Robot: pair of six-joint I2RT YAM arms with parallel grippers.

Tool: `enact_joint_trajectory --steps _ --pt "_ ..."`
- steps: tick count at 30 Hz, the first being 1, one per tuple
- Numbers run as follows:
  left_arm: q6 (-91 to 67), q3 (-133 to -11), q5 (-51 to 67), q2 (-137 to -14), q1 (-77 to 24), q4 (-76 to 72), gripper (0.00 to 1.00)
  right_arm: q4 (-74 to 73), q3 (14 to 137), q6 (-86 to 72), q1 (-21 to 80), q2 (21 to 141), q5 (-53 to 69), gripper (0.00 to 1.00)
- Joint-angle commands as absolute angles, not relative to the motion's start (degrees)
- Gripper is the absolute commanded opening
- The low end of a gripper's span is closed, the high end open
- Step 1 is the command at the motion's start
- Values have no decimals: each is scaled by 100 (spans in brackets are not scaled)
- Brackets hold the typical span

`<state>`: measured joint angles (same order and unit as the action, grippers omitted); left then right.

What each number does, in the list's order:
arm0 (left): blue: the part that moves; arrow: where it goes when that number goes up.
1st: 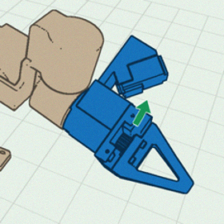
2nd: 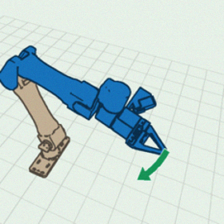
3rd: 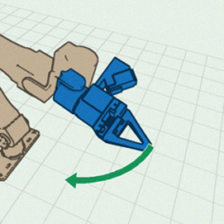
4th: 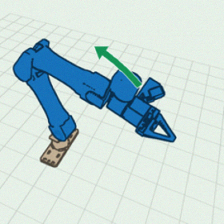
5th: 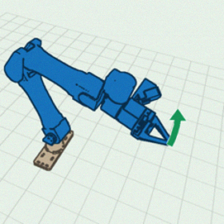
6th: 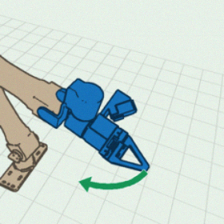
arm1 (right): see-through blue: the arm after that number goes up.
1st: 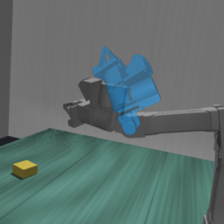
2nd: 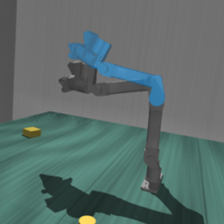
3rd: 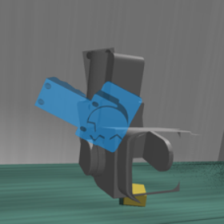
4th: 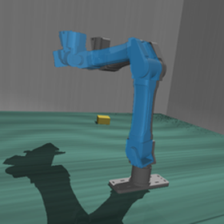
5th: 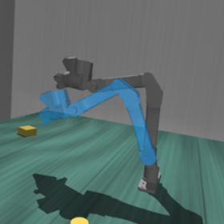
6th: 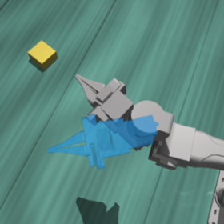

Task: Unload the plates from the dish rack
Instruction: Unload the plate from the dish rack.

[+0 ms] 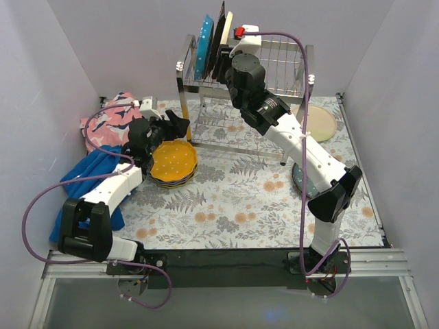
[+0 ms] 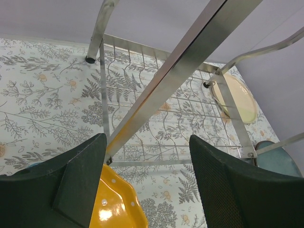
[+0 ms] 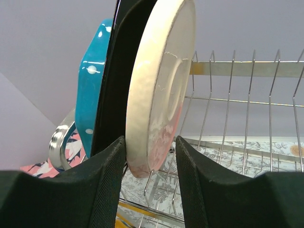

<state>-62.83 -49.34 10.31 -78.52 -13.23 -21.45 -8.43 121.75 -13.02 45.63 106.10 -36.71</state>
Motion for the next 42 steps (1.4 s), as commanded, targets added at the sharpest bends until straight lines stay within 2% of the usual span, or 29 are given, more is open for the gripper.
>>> enact_joint_trajectory --steps 1,14,21,23,25,28,31,42 --pt "-6091 -4939 1011 -7954 -1318 -2435 69 -642 12515 -1398 4447 10687 -3648 51" --pt "-5661 -5335 1371 -8762 -1345 -2821 65 -545 12472 -1327 4351 10907 -3884 50" --pt "-5441 -5458 1459 -9061 -1441 -2970 49 -536 12270 -1380 4351 10969 -4078 47" --pt "-5414 -5406 1494 -9097 -1459 -3075 41 -554 12296 -1345 4351 11030 -4113 46" --pt "-5379 -5388 1486 -9132 -1512 -3137 35 -580 12287 -1319 4359 11056 -4218 40" --pt "-5353 -5414 1389 -9193 -1547 -3112 22 -703 12252 -1336 4386 11013 -4438 38" --pt "-5326 -5467 1310 -9237 -1564 -3067 2 -738 12173 -1336 4395 10934 -4561 37" --pt "-5353 -5423 1266 -9185 -1617 -3190 0 -861 12577 -932 4474 11267 -4879 36"
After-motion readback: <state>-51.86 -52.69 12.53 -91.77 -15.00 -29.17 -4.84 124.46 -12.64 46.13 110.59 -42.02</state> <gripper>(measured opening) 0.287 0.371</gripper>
